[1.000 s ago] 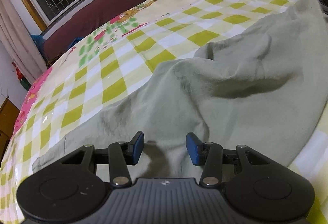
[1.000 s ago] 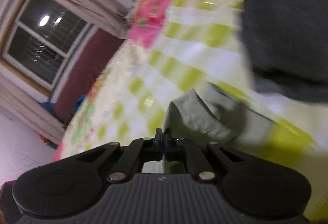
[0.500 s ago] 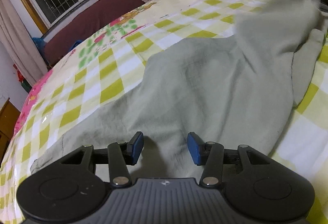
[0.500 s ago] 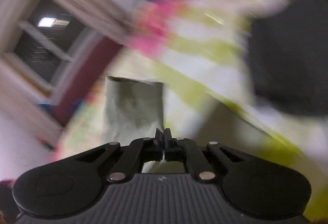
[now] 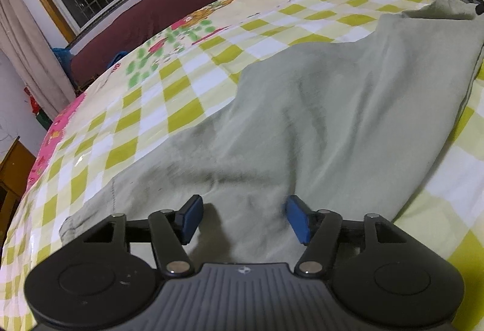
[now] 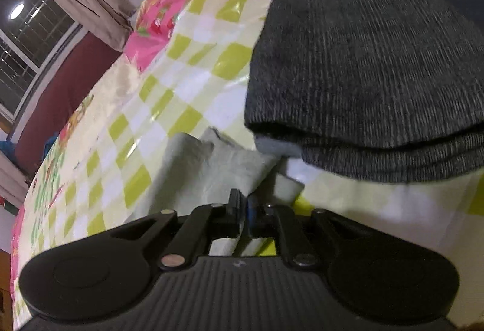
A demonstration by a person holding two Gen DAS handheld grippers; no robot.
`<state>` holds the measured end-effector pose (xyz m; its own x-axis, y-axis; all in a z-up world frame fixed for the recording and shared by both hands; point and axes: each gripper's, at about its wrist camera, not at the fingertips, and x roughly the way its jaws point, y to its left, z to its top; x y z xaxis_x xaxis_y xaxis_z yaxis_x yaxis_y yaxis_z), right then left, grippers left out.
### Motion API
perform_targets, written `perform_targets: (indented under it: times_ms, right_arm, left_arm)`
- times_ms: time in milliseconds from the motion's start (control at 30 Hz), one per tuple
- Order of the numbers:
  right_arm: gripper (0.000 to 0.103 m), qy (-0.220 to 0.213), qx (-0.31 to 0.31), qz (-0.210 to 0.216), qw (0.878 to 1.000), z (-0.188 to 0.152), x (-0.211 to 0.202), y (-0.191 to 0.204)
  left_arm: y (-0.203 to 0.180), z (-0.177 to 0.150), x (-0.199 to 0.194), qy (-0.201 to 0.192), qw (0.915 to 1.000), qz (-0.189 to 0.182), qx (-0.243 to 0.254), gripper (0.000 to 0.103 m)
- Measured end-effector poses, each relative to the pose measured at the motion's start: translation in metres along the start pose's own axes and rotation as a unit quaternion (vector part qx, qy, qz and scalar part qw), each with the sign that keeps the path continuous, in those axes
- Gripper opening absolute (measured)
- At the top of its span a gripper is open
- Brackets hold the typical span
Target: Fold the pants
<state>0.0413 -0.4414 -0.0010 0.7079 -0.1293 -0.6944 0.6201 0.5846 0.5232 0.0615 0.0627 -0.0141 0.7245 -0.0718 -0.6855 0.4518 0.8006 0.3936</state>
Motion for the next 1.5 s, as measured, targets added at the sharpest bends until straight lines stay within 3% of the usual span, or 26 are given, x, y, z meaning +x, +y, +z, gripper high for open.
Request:
perform_targets:
  times_ms: [133,267,333,433,533,600,667,800,900,1033,1100,1200,1300,1400,1500]
  right_arm:
    - [0.009,0.003,-0.003,0.007,1.000,-0.007,-0.009,-0.002]
    - [0.009,-0.008,-0.021,-0.018,1.000,-0.009,-0.011,0.004]
    - [0.009,-0.028,-0.065,-0.041,0.997,-0.012,-0.019,0.018]
    - [0.009,-0.037,-0.166,-0.024,0.985,-0.025,-0.032,0.056]
    - [0.009,-0.014,-0.238,0.033,0.971,-0.045,-0.033,0.103]
    - [0.011,0.034,-0.262,0.095,0.960,-0.065,-0.025,0.135]
    - [0.020,0.069,-0.290,0.142,0.944,-0.088,-0.017,0.167]
    - [0.022,0.108,-0.317,0.167,0.927,-0.118,0.001,0.206]
    - [0.022,0.129,-0.378,0.180,0.899,-0.152,0.002,0.235]
    - [0.022,0.156,-0.455,0.239,0.843,-0.210,-0.004,0.286]
    - [0.023,0.172,-0.476,0.263,0.821,-0.238,-0.001,0.317]
    - [0.026,0.195,-0.521,0.299,0.775,-0.287,0.008,0.369]
    - [0.029,0.217,-0.556,0.301,0.743,-0.336,0.021,0.409]
    - [0.030,0.257,-0.566,0.274,0.734,-0.380,0.043,0.427]
    - [0.030,0.240,-0.588,0.275,0.722,-0.412,0.038,0.436]
  left_arm:
    - [0.009,-0.007,-0.003,0.002,0.9998,0.011,-0.017,0.081]
    - [0.016,-0.014,-0.008,0.005,0.9990,0.033,-0.031,0.081]
    - [0.020,-0.020,-0.012,0.008,0.9986,0.037,-0.037,0.082]
    - [0.027,-0.029,-0.019,0.011,0.9979,0.048,-0.042,0.082]
    - [0.038,-0.036,-0.029,0.014,0.9970,0.053,-0.054,0.082]
    - [0.045,-0.039,-0.035,0.010,0.9964,0.054,-0.064,0.081]
    - [0.051,-0.042,-0.039,0.005,0.9957,0.056,-0.074,0.081]
    - [0.064,-0.048,-0.048,-0.009,0.9941,0.062,-0.089,0.081]
    - [0.080,-0.056,-0.056,-0.015,0.9921,0.068,-0.105,0.081]
    - [0.102,-0.079,-0.060,-0.007,0.9868,0.094,-0.132,0.081]
    - [0.115,-0.091,-0.054,0.007,0.9814,0.108,-0.158,0.081]
    - [0.126,-0.105,-0.043,0.015,0.9770,0.113,-0.180,0.081]
    - [0.130,-0.112,-0.028,0.024,0.9768,0.126,-0.171,0.081]
    - [0.139,-0.120,-0.016,0.034,0.9754,0.125,-0.179,0.083]
    - [0.151,-0.129,-0.013,0.038,0.9736,0.127,-0.186,0.084]
